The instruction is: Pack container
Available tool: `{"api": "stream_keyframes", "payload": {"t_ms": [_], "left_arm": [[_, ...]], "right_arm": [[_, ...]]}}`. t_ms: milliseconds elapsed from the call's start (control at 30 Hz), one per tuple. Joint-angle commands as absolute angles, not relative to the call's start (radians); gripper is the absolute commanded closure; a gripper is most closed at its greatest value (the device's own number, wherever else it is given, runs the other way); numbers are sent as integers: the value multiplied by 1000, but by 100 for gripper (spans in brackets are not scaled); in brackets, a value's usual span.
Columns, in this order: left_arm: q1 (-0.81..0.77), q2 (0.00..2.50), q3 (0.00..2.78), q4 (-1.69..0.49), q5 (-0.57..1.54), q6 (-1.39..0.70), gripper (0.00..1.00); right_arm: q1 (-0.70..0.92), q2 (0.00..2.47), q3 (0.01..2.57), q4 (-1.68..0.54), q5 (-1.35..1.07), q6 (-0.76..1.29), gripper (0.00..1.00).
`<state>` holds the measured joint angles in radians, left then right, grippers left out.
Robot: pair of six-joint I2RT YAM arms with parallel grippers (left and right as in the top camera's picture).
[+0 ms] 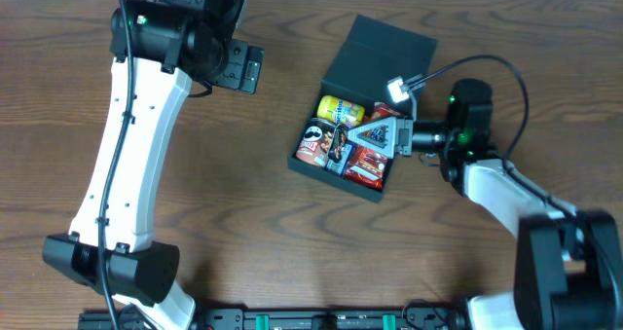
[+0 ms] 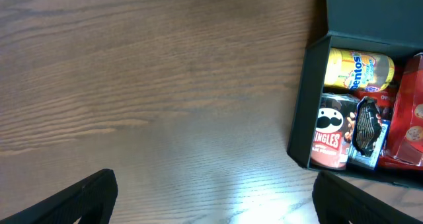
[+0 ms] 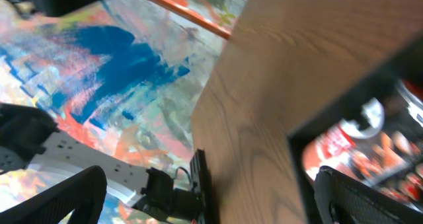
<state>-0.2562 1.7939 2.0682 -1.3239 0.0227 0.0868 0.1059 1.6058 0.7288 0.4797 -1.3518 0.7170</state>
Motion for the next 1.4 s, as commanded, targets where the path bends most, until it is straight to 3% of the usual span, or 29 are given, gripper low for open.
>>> {"api": "stream_keyframes", "payload": {"t_ms": [0,500,1267,1367], "left_arm": [[-255,1778,2079,-1327,19,98,5],[-255,1778,2079,-1311,52,98,5],[-255,1778,2079,-1312,52,98,5],[-255,1778,2079,-1312,52,99,5]], "right_arm": [[103,1568,724,486,-1325,781,1],[77,1746,725,603,-1268,819,1],[65,1871,725,522,-1191,812,1],[65,1858,725,632,-1248,843,1]]}}
